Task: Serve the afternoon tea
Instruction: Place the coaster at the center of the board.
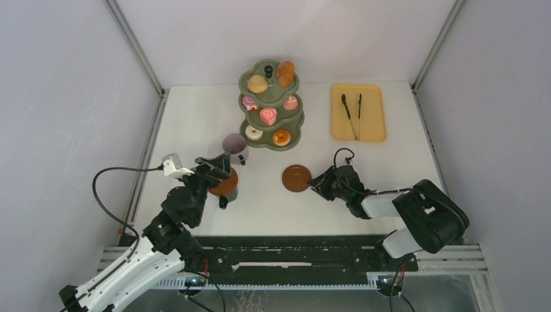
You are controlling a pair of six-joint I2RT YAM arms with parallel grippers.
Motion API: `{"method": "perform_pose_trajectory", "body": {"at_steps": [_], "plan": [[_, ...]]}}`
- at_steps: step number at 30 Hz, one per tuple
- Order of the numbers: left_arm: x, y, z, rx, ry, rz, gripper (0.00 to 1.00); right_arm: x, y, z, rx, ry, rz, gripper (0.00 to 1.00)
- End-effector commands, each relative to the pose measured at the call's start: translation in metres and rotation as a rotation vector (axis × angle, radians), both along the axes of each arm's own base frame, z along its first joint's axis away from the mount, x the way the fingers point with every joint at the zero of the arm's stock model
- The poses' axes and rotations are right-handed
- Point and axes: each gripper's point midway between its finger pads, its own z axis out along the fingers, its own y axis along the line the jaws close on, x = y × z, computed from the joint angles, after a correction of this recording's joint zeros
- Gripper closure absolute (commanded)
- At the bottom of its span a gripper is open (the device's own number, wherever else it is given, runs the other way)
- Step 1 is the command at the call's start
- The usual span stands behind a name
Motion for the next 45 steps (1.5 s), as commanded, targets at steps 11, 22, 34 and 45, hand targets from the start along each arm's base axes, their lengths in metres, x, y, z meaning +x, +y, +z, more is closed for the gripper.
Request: {"method": "perform_pose_trajectory", "body": {"at_steps": [11, 22, 34, 45], "plan": [[0.0, 0.005, 0.012, -0.047, -0.034, 0.02, 0.0, 0.003, -0.002, 0.052, -0.188, -0.179, 0.011, 0.52], [-0.005, 0.015, 0.001, -0.066, -0.005, 0.055, 0.0, -0.005, 0.081, 0.106, -0.123, -0.278, 0.247, 0.52], [-0.008, 0.03, -0.024, -0.078, 0.04, 0.122, 0.0, -0.017, 0.19, 0.127, -0.048, -0.297, 0.495, 0.52], [-0.005, 0.036, -0.044, -0.073, 0.068, 0.151, 0.0, -0.022, 0.23, 0.118, 0.002, -0.271, 0.564, 0.52]]}}
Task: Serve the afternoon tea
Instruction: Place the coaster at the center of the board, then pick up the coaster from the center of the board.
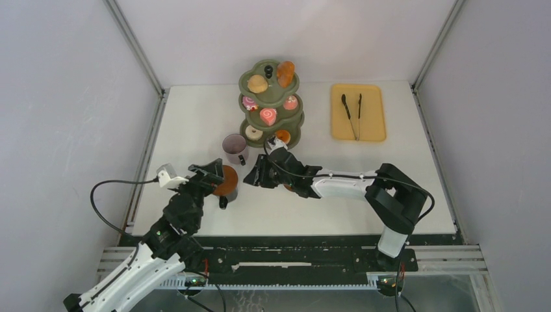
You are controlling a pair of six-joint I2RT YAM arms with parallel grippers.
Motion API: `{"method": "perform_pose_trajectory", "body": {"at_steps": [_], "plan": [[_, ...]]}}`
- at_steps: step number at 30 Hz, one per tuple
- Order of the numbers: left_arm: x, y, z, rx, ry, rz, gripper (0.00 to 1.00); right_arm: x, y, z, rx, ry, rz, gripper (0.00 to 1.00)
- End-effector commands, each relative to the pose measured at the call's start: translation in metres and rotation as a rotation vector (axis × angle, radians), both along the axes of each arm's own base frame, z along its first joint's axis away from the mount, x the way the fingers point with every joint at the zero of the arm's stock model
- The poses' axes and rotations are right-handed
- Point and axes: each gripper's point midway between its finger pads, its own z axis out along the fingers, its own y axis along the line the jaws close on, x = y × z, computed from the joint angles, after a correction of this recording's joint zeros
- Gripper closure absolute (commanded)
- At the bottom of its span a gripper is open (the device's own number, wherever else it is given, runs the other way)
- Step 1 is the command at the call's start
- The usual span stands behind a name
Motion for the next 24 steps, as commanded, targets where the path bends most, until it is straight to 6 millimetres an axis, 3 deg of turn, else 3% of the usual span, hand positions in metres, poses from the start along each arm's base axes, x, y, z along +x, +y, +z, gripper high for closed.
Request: {"method": "perform_pose_trajectory", "body": {"at_steps": [1, 7, 24], "plan": [[0.002, 0.007, -0.008, -0.013, 0.005, 0.035, 0.0, -0.001, 0.027, 0.026, 0.083, -0.034, 0.049, 0.52], [0.004, 0.011, -0.015, -0.009, 0.014, 0.049, 0.0, -0.002, 0.033, 0.029, 0.091, -0.04, 0.048, 0.51], [0.009, 0.021, -0.032, -0.029, 0.031, 0.08, 0.0, -0.004, 0.022, 0.038, 0.038, -0.099, -0.004, 0.51]]}}
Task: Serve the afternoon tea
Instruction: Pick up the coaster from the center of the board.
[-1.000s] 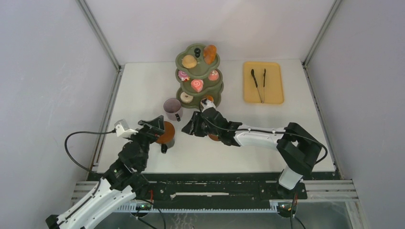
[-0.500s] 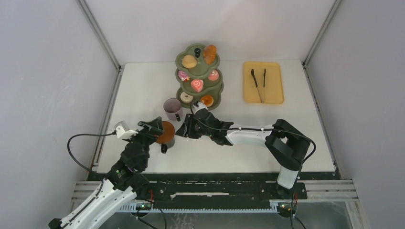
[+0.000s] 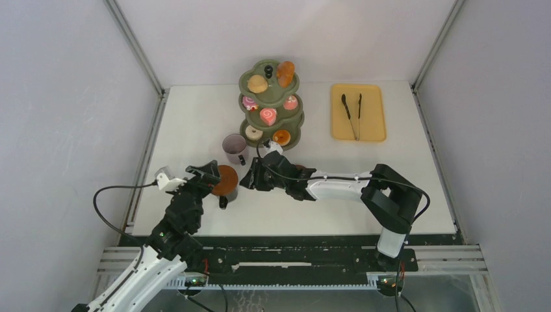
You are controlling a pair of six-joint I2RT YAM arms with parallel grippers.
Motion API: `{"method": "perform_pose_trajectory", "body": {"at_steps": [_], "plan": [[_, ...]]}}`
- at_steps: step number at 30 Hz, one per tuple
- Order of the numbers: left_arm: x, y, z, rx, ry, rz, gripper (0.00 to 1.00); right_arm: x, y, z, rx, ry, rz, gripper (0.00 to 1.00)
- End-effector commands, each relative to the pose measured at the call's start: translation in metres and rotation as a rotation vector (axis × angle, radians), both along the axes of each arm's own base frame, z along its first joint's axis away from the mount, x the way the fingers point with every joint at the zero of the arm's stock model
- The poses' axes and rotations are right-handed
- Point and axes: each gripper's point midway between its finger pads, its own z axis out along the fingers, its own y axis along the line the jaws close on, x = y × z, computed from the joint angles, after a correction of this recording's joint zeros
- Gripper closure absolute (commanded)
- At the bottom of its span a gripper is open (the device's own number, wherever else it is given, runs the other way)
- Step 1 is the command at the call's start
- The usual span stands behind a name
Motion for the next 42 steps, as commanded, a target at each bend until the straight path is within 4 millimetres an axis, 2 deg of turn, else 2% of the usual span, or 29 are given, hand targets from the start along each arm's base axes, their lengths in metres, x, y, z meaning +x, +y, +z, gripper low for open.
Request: {"method": "perform_pose_trajectory", "body": {"at_steps": [1, 22, 35, 42], "plan": [[0.002, 0.0, -0.005, -0.027, -0.01, -0.002, 0.0, 0.004, 0.008, 0.047, 0.079, -0.088, -0.006, 0.51], [0.01, 0.001, -0.022, -0.063, 0.013, -0.004, 0.0, -0.003, 0.019, 0.068, 0.15, -0.114, 0.034, 0.51], [0.012, 0.001, -0.026, -0.071, 0.021, -0.009, 0.0, -0.002, 0.039, 0.061, 0.172, -0.073, 0.077, 0.51], [0.012, 0.0, -0.026, -0.067, 0.023, -0.015, 0.0, 0.001, 0.038, 0.055, 0.162, -0.061, 0.071, 0.51]]}}
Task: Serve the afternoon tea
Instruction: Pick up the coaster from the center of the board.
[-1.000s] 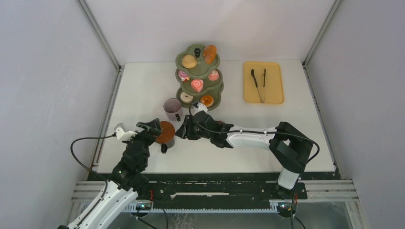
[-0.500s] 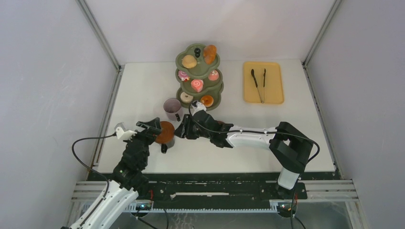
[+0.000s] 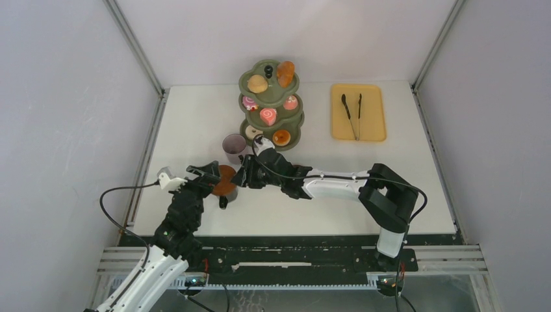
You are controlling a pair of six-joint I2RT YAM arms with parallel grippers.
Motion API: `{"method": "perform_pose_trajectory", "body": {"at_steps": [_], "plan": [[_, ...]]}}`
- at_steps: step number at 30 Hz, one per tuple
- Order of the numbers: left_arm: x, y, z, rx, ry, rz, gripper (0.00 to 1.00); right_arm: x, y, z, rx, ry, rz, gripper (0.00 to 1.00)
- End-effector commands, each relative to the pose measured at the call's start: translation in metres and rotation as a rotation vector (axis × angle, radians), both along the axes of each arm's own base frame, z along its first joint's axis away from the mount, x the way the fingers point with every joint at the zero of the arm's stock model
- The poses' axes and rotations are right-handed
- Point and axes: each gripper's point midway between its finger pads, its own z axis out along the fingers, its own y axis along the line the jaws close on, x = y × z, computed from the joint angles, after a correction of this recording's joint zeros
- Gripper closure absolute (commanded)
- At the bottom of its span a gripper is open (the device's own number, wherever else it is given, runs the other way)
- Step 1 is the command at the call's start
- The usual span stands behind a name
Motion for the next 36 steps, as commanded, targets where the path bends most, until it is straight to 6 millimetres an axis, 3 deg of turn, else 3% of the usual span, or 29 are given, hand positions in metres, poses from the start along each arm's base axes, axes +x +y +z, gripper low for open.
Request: {"method": "perform_pose_trajectory", "body": {"at_steps": [1, 24, 28, 36], "plan": [[0.002, -0.002, -0.003, -0.014, -0.009, -0.006, 0.0, 0.006, 0.011, 0.026, 0.067, -0.036, 0.004, 0.51], [0.006, 0.001, -0.009, -0.008, 0.005, -0.002, 0.0, 0.011, 0.022, 0.014, 0.139, 0.021, 0.052, 0.53], [0.007, 0.0, -0.011, -0.008, 0.008, -0.005, 0.0, 0.01, 0.023, 0.014, 0.146, 0.029, 0.059, 0.57], [0.006, 0.0, -0.009, -0.009, 0.006, -0.005, 0.0, 0.01, 0.018, 0.014, 0.154, 0.033, 0.046, 0.76]]}}
